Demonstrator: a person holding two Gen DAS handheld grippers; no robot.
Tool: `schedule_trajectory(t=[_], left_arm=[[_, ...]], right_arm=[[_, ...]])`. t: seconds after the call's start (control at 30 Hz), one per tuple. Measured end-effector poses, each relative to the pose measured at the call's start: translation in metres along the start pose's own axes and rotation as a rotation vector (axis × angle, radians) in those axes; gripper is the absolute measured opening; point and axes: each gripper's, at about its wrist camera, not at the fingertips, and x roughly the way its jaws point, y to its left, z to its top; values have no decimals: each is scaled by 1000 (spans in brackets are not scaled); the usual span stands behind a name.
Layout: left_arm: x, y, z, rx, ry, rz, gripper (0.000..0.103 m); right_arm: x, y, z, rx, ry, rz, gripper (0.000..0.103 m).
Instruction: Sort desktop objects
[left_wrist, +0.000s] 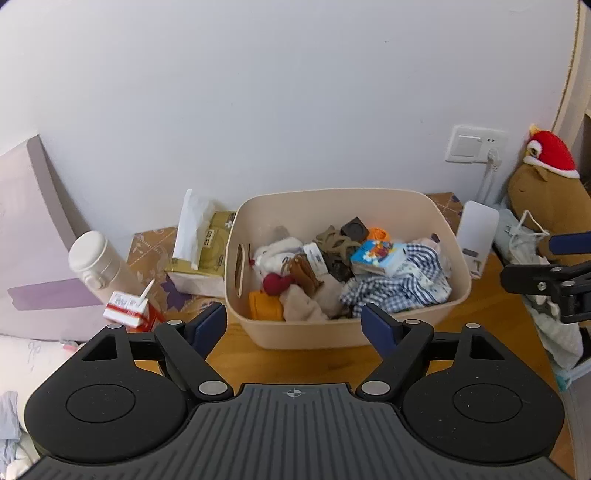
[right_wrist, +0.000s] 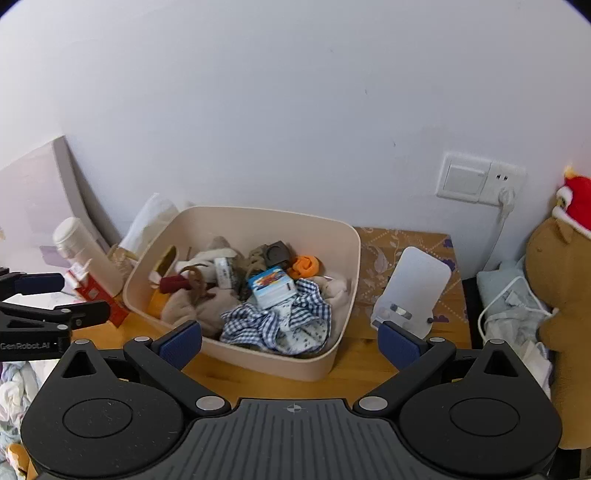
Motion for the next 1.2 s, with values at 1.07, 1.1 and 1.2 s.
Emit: schedule_trajectory(t=[1.07, 1.1, 1.2], left_arm=[[-240, 35, -136, 23, -90, 32, 81], [-245, 37, -140, 18, -93, 25, 81], [-261, 43, -150, 10, -92, 4, 81]], right_arm=[[-235, 64, -139, 68, -82, -17, 103], [-241, 66, -143, 67, -86, -23, 103], [-258, 71, -154, 77, -92, -23, 103]])
